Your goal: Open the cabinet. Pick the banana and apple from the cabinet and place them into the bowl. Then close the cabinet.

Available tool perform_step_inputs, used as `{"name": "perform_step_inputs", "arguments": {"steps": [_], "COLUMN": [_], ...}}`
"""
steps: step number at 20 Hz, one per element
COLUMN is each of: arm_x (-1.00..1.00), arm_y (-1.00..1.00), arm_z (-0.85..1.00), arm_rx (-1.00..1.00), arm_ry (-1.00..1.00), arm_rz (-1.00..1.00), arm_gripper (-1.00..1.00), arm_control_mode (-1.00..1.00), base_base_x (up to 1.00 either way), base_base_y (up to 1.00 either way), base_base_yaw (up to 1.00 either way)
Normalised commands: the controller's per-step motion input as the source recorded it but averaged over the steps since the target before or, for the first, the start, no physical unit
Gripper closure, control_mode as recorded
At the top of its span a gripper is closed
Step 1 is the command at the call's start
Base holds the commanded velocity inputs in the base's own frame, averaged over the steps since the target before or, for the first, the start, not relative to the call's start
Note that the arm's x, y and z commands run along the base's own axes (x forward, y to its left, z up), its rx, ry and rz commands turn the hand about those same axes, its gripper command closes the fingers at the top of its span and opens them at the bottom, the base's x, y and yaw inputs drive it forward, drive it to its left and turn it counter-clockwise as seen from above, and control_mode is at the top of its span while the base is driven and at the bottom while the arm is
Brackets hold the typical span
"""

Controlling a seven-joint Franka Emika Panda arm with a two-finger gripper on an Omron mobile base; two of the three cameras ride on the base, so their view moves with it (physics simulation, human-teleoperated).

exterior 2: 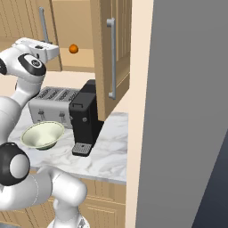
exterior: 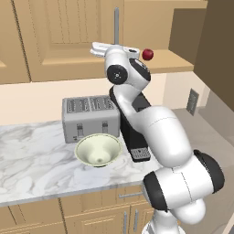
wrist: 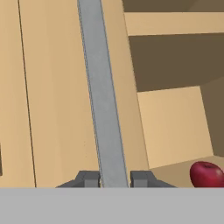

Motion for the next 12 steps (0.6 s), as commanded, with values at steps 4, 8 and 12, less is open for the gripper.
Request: {"name": "perform_step_inputs", "arguments": {"steps": [4, 8, 12], "arm_x": [-0.24, -0.39, -0.43], "arm_y": [0.00, 0.03, 0.12], "arm_z": [0.00, 0.00, 0.00], "arm_rx": [0.00, 0.00, 0.00], "arm_ry": [-0.02, 0.00, 0.00], "arm_rz": [0.00, 0.00, 0.00], "arm_gripper": [1.00, 1.00, 1.00], "arm_control_mode": [-1.00, -1.00, -1.00], "base_base_x": [0.00, 0.00, 0.00], "base_base_y": [0.00, 0.00, 0.00], "base_base_yaw": [0.00, 0.00, 0.00]}}
